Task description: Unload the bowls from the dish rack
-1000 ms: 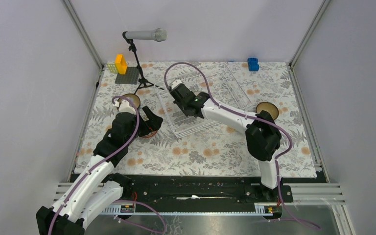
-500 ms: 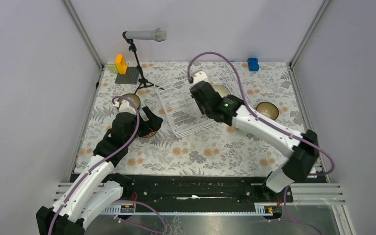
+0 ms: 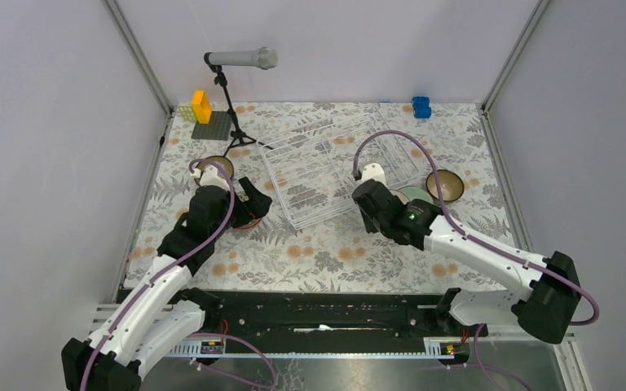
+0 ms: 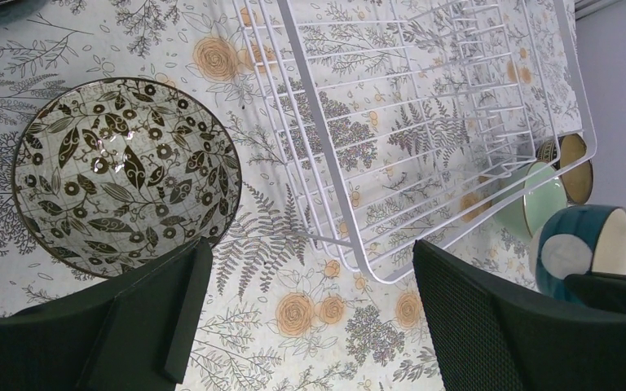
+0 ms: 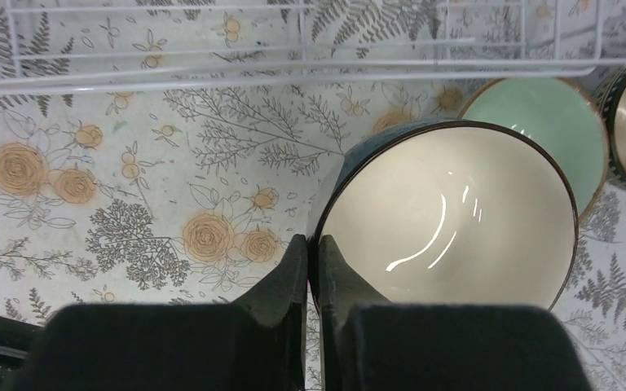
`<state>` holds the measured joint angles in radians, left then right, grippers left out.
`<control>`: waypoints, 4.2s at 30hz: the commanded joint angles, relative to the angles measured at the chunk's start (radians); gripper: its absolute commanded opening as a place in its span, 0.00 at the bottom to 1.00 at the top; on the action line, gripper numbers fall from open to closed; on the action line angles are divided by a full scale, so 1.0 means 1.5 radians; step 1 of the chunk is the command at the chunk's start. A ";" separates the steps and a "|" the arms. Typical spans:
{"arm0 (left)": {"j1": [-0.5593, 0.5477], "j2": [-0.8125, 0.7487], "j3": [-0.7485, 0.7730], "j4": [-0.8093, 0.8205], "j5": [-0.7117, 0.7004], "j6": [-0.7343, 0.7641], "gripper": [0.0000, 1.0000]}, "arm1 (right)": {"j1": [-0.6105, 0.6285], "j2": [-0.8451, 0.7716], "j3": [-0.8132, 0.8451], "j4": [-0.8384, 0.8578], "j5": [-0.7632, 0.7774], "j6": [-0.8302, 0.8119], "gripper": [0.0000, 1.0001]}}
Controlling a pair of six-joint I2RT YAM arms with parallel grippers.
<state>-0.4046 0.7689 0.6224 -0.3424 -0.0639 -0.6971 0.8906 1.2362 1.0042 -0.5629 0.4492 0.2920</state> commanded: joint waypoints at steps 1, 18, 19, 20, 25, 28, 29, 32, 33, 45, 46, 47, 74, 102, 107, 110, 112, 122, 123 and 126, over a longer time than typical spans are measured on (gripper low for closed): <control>0.001 0.002 0.028 0.040 -0.004 -0.001 0.99 | 0.007 -0.014 -0.033 0.085 0.017 0.044 0.00; 0.001 -0.009 0.032 0.023 -0.006 -0.003 0.99 | 0.006 0.192 -0.004 0.163 -0.015 0.065 0.01; 0.001 -0.009 0.032 0.022 -0.007 -0.002 0.99 | 0.006 0.195 -0.004 0.162 -0.014 0.066 0.03; 0.001 -0.009 0.032 0.023 -0.007 -0.002 0.99 | 0.007 0.195 -0.003 0.162 -0.012 0.067 0.06; 0.001 0.000 0.038 0.023 -0.007 0.000 0.99 | 0.006 0.169 -0.001 0.162 0.014 0.047 0.26; 0.001 0.003 0.042 0.024 -0.005 0.001 0.99 | 0.007 0.145 0.003 0.163 0.031 0.034 0.41; 0.001 0.004 0.042 0.025 -0.004 0.001 0.99 | 0.007 0.135 0.005 0.162 0.037 0.032 0.47; 0.001 0.004 0.045 0.024 -0.004 0.002 0.99 | 0.005 0.111 0.019 0.158 0.056 0.018 0.55; 0.001 0.003 0.047 0.024 -0.004 0.004 0.99 | 0.006 0.100 0.027 0.155 0.068 0.014 0.57; 0.001 -0.021 0.047 0.046 0.029 0.016 0.99 | -0.278 -0.053 0.005 0.218 -0.015 0.124 0.85; 0.001 -0.026 0.045 0.048 0.032 0.018 0.99 | -0.314 -0.063 -0.007 0.223 -0.021 0.141 0.85; 0.001 -0.032 0.043 0.050 0.035 0.020 0.99 | -0.344 -0.073 -0.020 0.225 -0.016 0.156 0.87; 0.001 -0.093 -0.200 0.494 -0.197 0.288 0.99 | -0.452 -0.140 -0.518 0.992 0.050 -0.213 1.00; 0.235 0.365 -0.275 0.931 -0.097 0.376 0.99 | -0.485 0.028 -0.517 1.112 -0.028 -0.248 1.00; 0.235 0.436 -0.280 1.022 -0.084 0.395 0.98 | -0.488 0.103 -0.543 1.182 -0.017 -0.227 1.00; 0.234 0.466 -0.243 0.974 -0.036 0.417 0.96 | -0.489 0.199 -0.555 1.309 0.012 -0.228 1.00; 0.234 0.488 -0.233 0.979 -0.019 0.427 0.96 | -0.493 0.207 -0.555 1.308 0.014 -0.220 1.00; 0.235 0.501 -0.245 1.009 -0.010 0.426 0.99 | -0.510 0.215 -0.524 1.246 -0.012 -0.203 1.00; 0.235 0.500 -0.245 1.009 -0.010 0.426 0.99 | -0.511 0.215 -0.524 1.246 -0.011 -0.203 1.00; 0.235 0.500 -0.246 1.010 -0.011 0.426 0.99 | -0.512 0.215 -0.523 1.243 -0.015 -0.203 1.00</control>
<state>-0.0566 1.5143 0.2459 1.0874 -0.1074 -0.0711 0.1360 1.5475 0.1944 1.2697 0.4187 -0.0170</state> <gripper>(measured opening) 0.987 0.994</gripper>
